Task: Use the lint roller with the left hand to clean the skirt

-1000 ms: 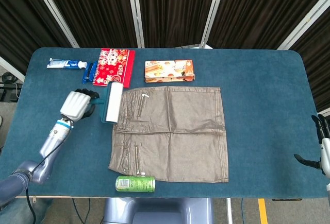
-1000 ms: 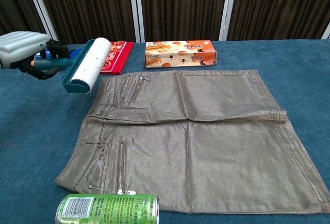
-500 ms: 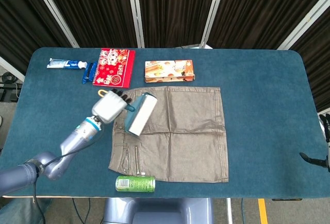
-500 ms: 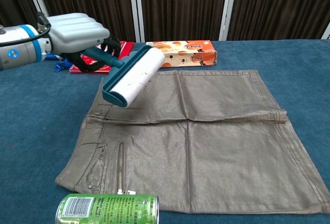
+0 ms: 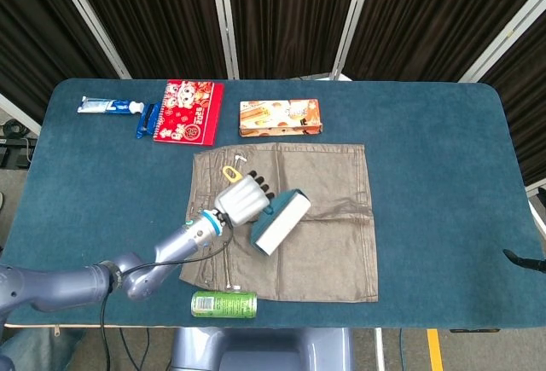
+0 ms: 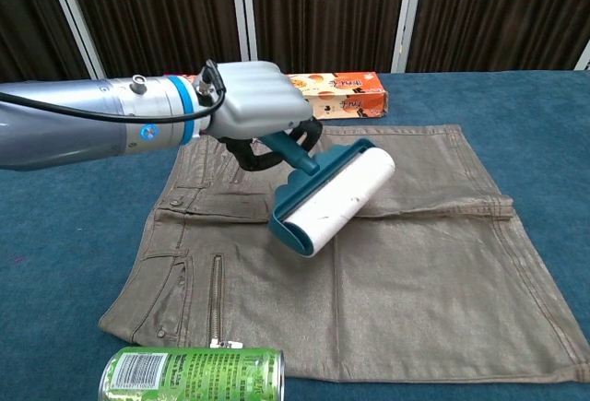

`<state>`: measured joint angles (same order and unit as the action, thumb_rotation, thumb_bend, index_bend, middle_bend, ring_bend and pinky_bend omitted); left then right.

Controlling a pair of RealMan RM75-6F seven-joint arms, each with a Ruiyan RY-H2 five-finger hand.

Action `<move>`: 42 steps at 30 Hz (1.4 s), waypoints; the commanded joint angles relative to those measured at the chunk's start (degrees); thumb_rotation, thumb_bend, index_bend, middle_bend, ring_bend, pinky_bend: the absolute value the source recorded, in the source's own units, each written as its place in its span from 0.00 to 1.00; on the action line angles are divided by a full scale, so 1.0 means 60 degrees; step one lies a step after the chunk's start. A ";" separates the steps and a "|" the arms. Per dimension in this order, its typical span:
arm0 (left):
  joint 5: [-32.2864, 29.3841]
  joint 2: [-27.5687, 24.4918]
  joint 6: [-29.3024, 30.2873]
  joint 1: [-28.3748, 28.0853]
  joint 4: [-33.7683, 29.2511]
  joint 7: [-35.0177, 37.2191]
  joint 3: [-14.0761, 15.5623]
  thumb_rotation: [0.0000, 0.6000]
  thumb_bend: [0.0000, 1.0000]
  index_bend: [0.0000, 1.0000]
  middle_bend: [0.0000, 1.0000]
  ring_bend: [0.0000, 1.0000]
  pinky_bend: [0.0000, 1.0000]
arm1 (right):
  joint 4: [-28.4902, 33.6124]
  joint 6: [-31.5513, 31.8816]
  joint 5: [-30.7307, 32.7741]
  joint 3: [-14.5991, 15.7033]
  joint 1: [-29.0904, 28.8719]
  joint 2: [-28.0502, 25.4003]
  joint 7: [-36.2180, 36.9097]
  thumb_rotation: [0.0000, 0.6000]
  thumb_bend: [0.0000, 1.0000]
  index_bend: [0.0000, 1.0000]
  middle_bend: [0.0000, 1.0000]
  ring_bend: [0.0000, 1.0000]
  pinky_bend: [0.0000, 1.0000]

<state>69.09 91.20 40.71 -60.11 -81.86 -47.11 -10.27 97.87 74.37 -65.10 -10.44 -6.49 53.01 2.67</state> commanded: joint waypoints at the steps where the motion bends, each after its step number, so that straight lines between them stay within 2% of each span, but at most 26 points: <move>1: -0.0132 0.0334 -0.0100 -0.0249 0.0155 -0.0296 0.0120 1.00 0.80 0.57 0.44 0.34 0.41 | -0.0032 -0.0023 0.0036 -0.0008 -0.0004 0.0009 0.0018 1.00 0.00 0.00 0.00 0.00 0.00; 6: -0.0312 0.0937 -0.0178 -0.0620 0.0724 -0.0981 0.0507 1.00 0.80 0.57 0.44 0.34 0.41 | -0.0051 -0.0030 0.0070 -0.0007 0.0011 -0.0002 0.0044 1.00 0.00 0.00 0.00 0.00 0.00; 14: -0.0533 0.0957 -0.0149 -0.0803 0.0875 -0.1351 0.0851 1.00 0.81 0.59 0.45 0.35 0.41 | -0.0052 -0.0028 0.0062 -0.0005 0.0010 -0.0007 0.0034 1.00 0.00 0.00 0.00 0.00 0.00; 26: -0.0888 0.0070 0.0073 -0.0578 0.1048 -0.1578 0.1557 1.00 0.82 0.60 0.46 0.36 0.42 | 0.0012 0.0011 0.0049 0.0018 0.0007 0.0018 -0.0101 1.00 0.00 0.00 0.00 0.00 0.00; 34: -0.0790 -0.0485 0.0176 -0.0078 0.1518 -0.0997 0.2114 1.00 0.82 0.60 0.46 0.36 0.42 | 0.0114 0.0116 -0.0007 0.0049 0.0017 0.0044 -0.0284 1.00 0.00 0.00 0.00 0.00 0.00; 42: -0.0319 -0.0853 0.0299 0.0160 0.1879 -0.0397 0.2307 1.00 0.82 0.60 0.46 0.36 0.42 | 0.0208 0.0172 -0.0069 0.0064 0.0011 0.0058 -0.0379 1.00 0.00 0.00 0.00 0.00 0.00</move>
<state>66.81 86.38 42.26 -59.38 -70.83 -49.88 3.47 99.11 75.40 -65.51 -10.06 -6.42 53.36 0.41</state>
